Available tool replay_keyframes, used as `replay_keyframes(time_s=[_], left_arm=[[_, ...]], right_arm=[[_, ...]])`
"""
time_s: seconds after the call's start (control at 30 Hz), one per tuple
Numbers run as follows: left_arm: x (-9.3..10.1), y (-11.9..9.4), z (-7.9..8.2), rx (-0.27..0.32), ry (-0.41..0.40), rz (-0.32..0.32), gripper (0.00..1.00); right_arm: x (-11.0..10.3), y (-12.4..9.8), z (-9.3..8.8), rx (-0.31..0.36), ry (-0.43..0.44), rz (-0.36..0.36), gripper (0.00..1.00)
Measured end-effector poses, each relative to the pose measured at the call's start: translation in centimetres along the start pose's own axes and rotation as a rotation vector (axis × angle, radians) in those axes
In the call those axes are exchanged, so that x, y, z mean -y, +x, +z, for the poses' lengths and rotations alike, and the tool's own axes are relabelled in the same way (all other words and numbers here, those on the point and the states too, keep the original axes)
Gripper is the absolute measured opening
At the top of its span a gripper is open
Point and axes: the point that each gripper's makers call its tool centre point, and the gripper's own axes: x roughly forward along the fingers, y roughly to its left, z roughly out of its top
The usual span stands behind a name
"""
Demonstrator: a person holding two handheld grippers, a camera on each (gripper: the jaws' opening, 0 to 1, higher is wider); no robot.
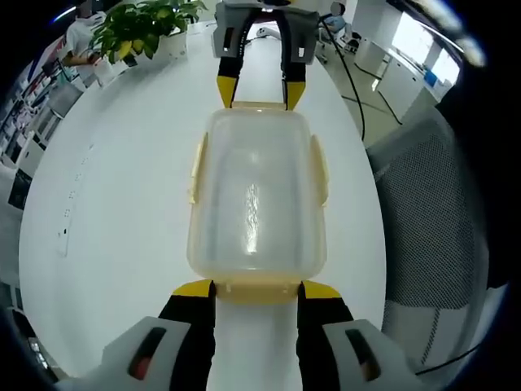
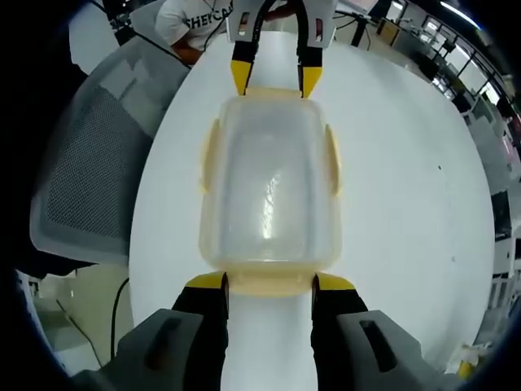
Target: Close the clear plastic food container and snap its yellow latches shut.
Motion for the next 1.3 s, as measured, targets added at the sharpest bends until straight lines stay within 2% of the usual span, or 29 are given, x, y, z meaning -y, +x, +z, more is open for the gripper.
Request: replay_keyframes(time_s=[0.6,0.8,1.13,1.3], left_arm=[[-0.2,0.5,-0.4,-0.009,0.017,0.0,0.34],[-0.2,0.6,-0.4,-0.01,0.017,-0.001,0.34],[-0.2,0.5,-0.4,-0.004,0.003,0.006,0.35],[-0.1,0.7,-0.6,-0.021,-0.012,0.007,0.35]], right_arm=[[-0.3,0.7,-0.1,0.017,0.034,-0.006,0.37],[-0.3,0.9,-0.2,0.022,0.016,0.004,0.37],[0.0,1.2,-0.3,0.052,0.031,0.007,0.38],[0.0,1.3,-0.2,0.048,0.037,0.008,0.39]])
